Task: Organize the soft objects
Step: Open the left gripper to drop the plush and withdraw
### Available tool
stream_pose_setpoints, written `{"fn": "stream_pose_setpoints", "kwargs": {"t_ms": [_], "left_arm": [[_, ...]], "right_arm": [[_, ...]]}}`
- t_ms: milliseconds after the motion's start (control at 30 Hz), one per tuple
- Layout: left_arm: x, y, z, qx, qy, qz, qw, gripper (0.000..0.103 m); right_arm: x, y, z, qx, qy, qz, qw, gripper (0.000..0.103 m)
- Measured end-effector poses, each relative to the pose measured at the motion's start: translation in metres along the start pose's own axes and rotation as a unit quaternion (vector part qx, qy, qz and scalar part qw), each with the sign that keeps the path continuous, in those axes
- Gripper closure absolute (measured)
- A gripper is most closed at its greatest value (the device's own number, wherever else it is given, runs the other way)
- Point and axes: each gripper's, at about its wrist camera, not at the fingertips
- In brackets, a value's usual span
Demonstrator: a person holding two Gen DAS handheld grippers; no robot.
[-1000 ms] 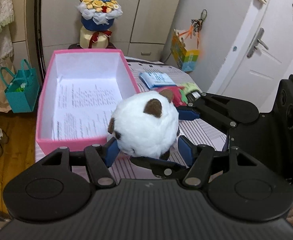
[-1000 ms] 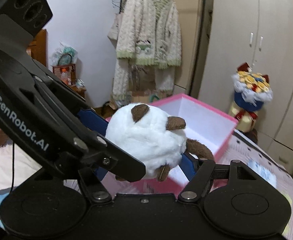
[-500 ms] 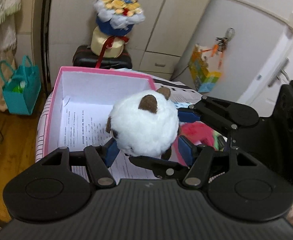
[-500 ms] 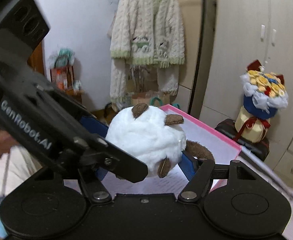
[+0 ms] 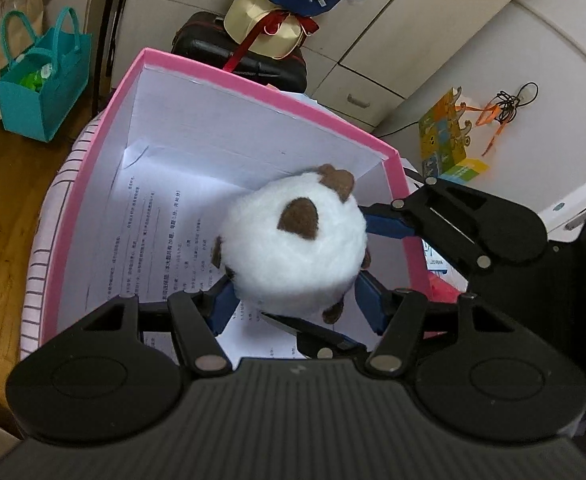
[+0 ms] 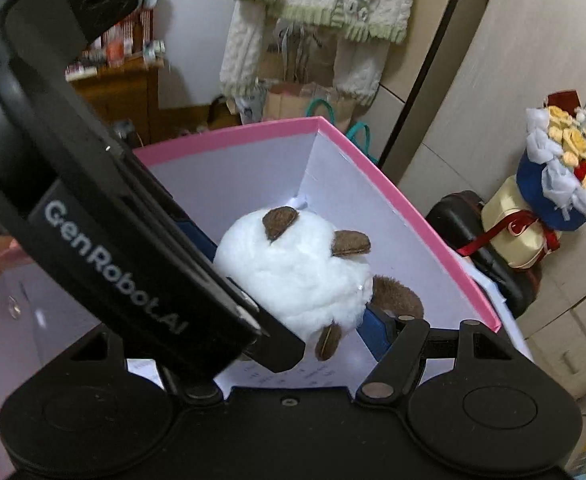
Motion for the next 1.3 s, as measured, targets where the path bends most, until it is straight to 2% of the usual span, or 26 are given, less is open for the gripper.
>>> {"fn": "stream_pose_setpoints", "kwargs": {"t_ms": [300, 467, 533, 633, 900, 1133, 1300], "left_arm": [[0.006, -0.001, 0.001, -0.003, 0.010, 0.019, 0.9998, 0.042], [0.012, -0.003, 0.001, -0.014, 0.008, 0.027, 0.9995, 0.052], [0.014, -0.002, 0.002, -0.018, 0.007, 0.026, 0.9995, 0.053], [0.008, 0.003, 0.005, -0.003, 0.014, 0.021, 0.9997, 0.053], [-0.045, 0.031, 0.021, 0.075, 0.057, 0.003, 0.9955, 0.052], [-0.095, 0.075, 0.060, 0.169, 0.080, -0.027, 0.9820, 0.049], [-0.120, 0.108, 0.087, 0.223, 0.078, -0.047, 0.9705, 0.047]], "right_arm": [[0.016, -0.001, 0.006, -0.018, -0.032, 0.090, 0.995, 0.030], [0.011, -0.005, 0.009, -0.029, -0.007, 0.113, 0.993, 0.029], [0.002, -0.004, 0.011, -0.023, 0.004, 0.098, 0.995, 0.035], [-0.013, -0.004, 0.017, -0.008, 0.014, 0.075, 0.997, 0.037], [-0.086, -0.009, 0.051, 0.049, 0.074, 0.047, 0.995, 0.036], [-0.141, -0.001, 0.083, 0.124, 0.087, 0.031, 0.988, 0.036], [-0.173, -0.001, 0.108, 0.156, 0.093, 0.022, 0.983, 0.036]]}}
Point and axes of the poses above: each gripper's, at about its wrist camera, not at the fingertips, and x roughly the way its jaws point, y to its right, z to its underside, and after that the axes turned 7 degrees about x, right-handed
